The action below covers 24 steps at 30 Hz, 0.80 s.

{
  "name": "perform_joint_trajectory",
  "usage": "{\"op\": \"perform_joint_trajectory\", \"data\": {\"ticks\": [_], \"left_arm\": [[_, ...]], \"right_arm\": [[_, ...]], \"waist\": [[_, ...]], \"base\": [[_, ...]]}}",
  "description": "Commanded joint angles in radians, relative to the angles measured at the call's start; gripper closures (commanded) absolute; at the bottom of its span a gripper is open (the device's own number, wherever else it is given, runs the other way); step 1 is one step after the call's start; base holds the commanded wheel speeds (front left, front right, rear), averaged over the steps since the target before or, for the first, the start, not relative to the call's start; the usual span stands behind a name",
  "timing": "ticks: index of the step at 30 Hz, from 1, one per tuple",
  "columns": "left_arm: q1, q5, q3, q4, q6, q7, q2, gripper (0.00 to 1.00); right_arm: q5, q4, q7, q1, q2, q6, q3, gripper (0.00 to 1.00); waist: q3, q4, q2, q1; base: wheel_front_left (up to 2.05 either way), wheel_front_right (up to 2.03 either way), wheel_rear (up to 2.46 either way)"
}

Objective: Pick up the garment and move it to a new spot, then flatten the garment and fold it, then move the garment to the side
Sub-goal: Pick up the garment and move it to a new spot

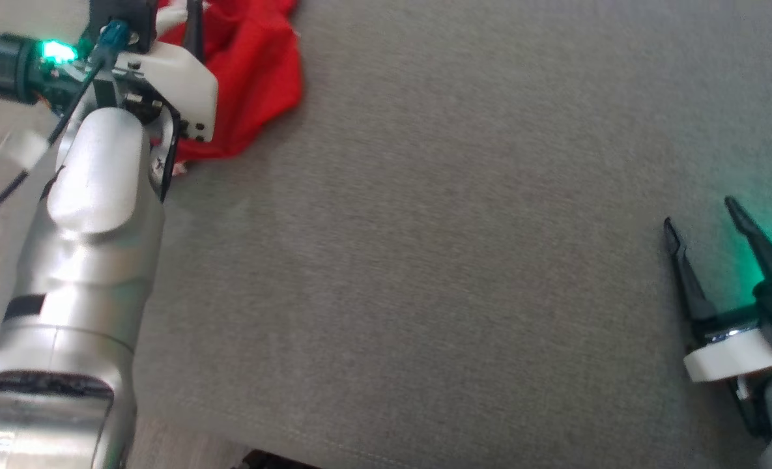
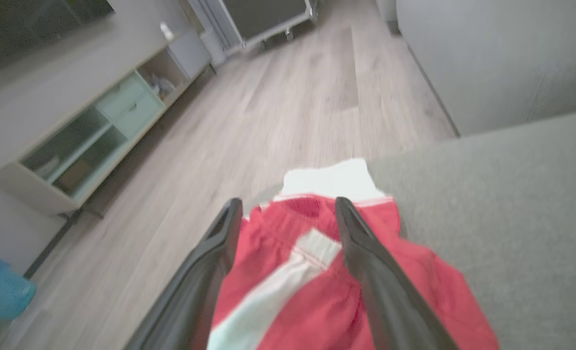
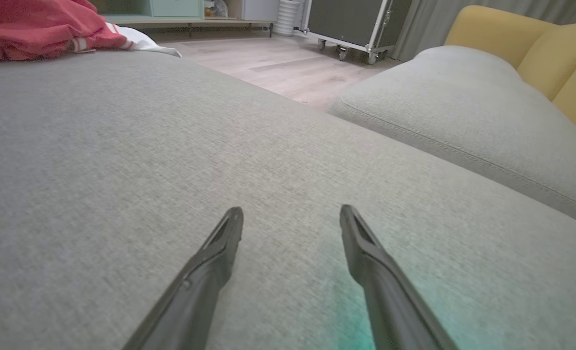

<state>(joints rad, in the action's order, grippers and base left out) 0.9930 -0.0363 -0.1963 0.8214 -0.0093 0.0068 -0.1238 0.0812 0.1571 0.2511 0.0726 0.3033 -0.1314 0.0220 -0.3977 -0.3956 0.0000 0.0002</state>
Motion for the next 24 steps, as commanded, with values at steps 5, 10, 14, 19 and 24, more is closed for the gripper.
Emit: {"op": "perform_joint_trajectory", "data": {"ticks": [5, 10, 14, 19, 24], "left_arm": [[0.098, -0.024, 0.018, 0.175, 0.043, 0.112, -0.071, 0.0], [0.115, -0.024, 0.015, 0.266, 0.063, 0.076, -0.093, 0.0], [0.132, -0.025, 0.007, 0.289, 0.067, -0.003, -0.11, 1.0], [0.163, -0.013, 0.002, 0.305, 0.048, -0.084, -0.115, 1.0], [0.212, -0.022, -0.026, 0.286, 0.025, -0.163, -0.12, 1.0]], "right_arm": [[-0.014, -0.037, 0.011, 0.013, 0.037, 0.001, 0.01, 0.0], [-0.019, -0.038, 0.011, 0.018, 0.036, 0.001, 0.009, 0.0], [-0.024, -0.028, 0.011, 0.023, 0.025, 0.001, 0.007, 0.0], [-0.028, -0.012, 0.011, 0.032, -0.005, 0.001, 0.022, 0.0], [-0.031, 0.009, 0.011, 0.042, -0.048, 0.001, 0.034, 0.0]], "waist": [[-0.078, 0.079, 0.0, -0.0002], [-0.086, 0.1, 0.0, -0.0002], [-0.071, 0.101, 0.0, -0.0002], [-0.023, 0.107, 0.0, -0.0002], [0.048, 0.131, 0.0, -0.0002]], "base": [[0.0, 0.0, 0.0], [0.0, 0.0, 0.0], [0.0, 0.0, 0.0], [0.0, 0.0, 0.0], [0.0, 0.0, 0.0]]}}
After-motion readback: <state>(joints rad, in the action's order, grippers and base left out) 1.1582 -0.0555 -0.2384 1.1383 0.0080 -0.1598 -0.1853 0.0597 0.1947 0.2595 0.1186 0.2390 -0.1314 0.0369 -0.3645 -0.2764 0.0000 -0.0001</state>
